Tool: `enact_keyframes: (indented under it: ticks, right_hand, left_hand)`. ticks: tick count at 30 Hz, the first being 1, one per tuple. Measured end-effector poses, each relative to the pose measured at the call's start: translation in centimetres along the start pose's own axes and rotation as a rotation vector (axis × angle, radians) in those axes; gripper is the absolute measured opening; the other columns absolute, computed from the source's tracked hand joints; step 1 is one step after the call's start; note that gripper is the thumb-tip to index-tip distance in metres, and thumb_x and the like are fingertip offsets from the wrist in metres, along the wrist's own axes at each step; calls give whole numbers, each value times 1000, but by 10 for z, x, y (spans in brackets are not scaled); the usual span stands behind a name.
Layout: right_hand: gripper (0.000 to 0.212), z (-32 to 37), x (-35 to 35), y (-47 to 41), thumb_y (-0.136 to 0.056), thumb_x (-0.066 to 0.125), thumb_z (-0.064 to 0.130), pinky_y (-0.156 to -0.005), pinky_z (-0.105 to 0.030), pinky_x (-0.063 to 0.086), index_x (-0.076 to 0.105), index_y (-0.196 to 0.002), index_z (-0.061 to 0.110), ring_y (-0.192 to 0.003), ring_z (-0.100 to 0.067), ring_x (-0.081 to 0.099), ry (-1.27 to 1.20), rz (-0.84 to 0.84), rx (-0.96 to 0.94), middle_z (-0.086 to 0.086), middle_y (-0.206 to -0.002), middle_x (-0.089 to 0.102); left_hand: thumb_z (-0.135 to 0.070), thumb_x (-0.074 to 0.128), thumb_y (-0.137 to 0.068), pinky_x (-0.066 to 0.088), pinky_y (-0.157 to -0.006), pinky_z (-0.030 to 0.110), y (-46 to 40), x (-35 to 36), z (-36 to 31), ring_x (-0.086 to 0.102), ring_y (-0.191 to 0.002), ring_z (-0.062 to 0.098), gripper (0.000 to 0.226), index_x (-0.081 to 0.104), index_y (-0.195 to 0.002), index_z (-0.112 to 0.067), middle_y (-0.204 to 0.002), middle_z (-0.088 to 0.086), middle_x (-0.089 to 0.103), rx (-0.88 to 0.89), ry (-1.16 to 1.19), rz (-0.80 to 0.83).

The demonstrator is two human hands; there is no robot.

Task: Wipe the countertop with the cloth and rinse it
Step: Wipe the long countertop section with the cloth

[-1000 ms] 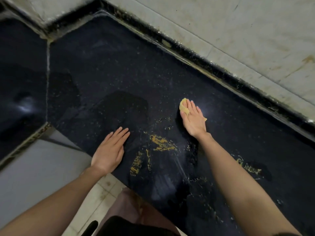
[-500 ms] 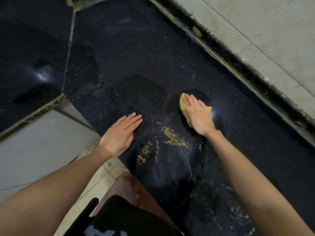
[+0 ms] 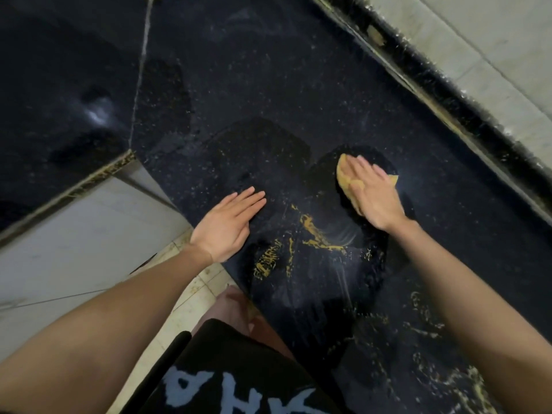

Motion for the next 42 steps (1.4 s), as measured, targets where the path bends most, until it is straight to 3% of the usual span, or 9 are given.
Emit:
enact_keyframes:
  ticks: [4,8,11,18,26,29,35,40,42]
  right_hand:
    - [73,21,-2,-42,-87,-2,49,-113,-30,5,22,-148,17,-143,-14,13,-10,-46,133,2,-155,23]
    - [62,117,28,-15,-94,6,44,-113,-27,2,26,-147,20,-142,-10,11,23,53,-251,3,-154,23]
    - [53,105,36,22,-95,12,38,-113,-26,-2,22,-145,24,-141,-9,8,62,135,-408,7,-152,16]
    - [71,-75,-16,45,-87,1,48,-113,-25,-1,13,-148,16,-143,-11,8,-23,-25,328,-2,-156,16]
    - [59,76,43,111,-97,5,43,-115,-34,7,30,-145,18,-142,-15,15,13,27,-29,3,-152,25]
    - [58,65,33,107,-97,7,45,-115,-31,4,26,-145,20,-142,-12,14,22,39,-119,6,-152,23]
    - [71,-29,6,80,-88,-1,49,-113,-28,2,18,-148,17,-143,-12,11,-36,-133,464,2,-155,20]
    - [54,100,39,101,-94,21,36,-109,-35,12,39,-141,14,-137,-25,32,65,-61,74,-6,-146,39]
    - [53,132,52,117,-98,20,39,-113,-34,9,33,-143,17,-141,-18,22,28,11,-79,0,-150,31]
  left_hand:
    - [-19,28,-87,17,-111,33,0,-3,-1,33,-135,21,52,45,-136,-7,-143,5,43,-9,18,0]
    - [-18,29,-87,15,-112,31,-1,-3,-1,33,-134,21,52,45,-136,-7,-143,6,43,-12,16,2]
    - [-19,28,-88,14,-112,31,0,-3,-1,32,-135,20,52,44,-136,-7,-143,6,42,-12,8,13]
    - [-20,25,-89,6,-114,27,1,1,1,28,-137,19,53,42,-138,-8,-146,5,39,-20,-2,36]
    - [-22,22,-89,0,-114,23,1,3,2,25,-138,17,54,40,-139,-9,-147,4,37,-34,-15,57]
    - [-21,23,-89,-1,-114,21,0,0,0,28,-137,19,54,42,-138,-8,-146,6,39,-37,-22,53]
    - [-21,21,-88,-3,-113,19,0,-3,-1,29,-137,21,56,42,-138,-6,-145,7,40,-40,0,34]
    - [-22,21,-89,-3,-114,19,1,-1,0,29,-137,21,55,42,-138,-6,-145,7,40,-42,1,36]
    - [-22,21,-89,-3,-114,19,1,0,0,28,-137,20,55,41,-138,-7,-145,7,39,-40,6,37]
Point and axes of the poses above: each hand's wrist, its own y-axis away from the middle knuckle, its own x-axis out of the palm, z = x × y, the point moved 10 cm from there along -y, towards the middle knuckle
